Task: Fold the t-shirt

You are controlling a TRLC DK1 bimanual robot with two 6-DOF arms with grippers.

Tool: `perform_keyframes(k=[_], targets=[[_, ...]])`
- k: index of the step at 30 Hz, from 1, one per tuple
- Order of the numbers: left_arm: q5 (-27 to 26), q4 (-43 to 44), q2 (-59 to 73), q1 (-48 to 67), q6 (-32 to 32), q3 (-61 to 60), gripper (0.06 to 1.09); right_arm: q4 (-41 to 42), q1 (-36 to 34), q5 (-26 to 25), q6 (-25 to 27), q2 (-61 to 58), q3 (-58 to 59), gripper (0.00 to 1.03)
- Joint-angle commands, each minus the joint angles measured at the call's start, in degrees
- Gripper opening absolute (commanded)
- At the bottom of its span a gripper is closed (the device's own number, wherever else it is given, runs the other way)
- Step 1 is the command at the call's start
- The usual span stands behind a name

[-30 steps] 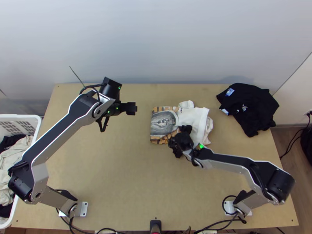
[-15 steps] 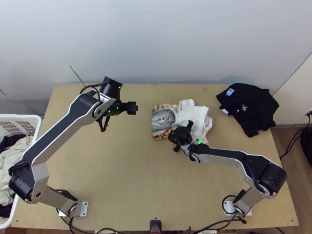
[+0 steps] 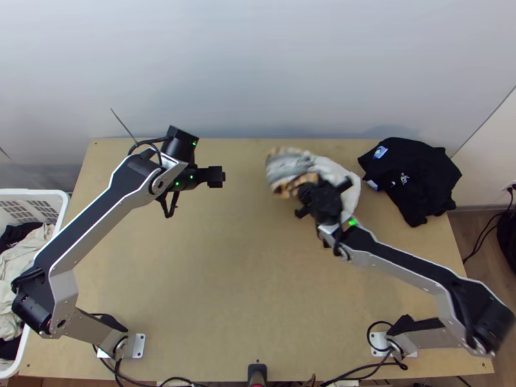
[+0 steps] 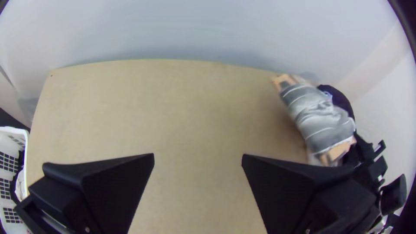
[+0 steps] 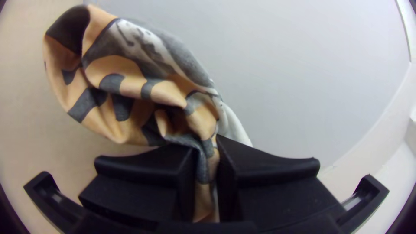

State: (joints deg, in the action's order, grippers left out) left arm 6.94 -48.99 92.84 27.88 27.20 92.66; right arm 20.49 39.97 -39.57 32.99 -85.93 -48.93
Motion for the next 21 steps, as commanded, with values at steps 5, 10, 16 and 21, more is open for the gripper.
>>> perform_keyframes(k=[5, 10, 16, 21], targets=[[0.00, -1.02, -1.26, -2.39, 0.13, -1.26, 1.04, 0.16, -15.88, -4.99, -1.18, 13.95, -4.25, 0.03], [0.00, -1.19, -1.61, -3.01, -0.04, -1.78, 1.04, -0.10, -29.15, -4.02, 0.23, 18.78, -6.97, 0.03], [0.00, -1.19, -1.61, -3.44, 0.05, -2.40, 1.04, -0.45, -43.39, 3.01, 0.41, 21.16, -8.47, 0.03], [0.09, -1.28, -2.31, -3.71, 0.05, -4.42, 1.04, 0.43, -53.68, 8.55, -2.06, 16.15, -5.65, 0.03]])
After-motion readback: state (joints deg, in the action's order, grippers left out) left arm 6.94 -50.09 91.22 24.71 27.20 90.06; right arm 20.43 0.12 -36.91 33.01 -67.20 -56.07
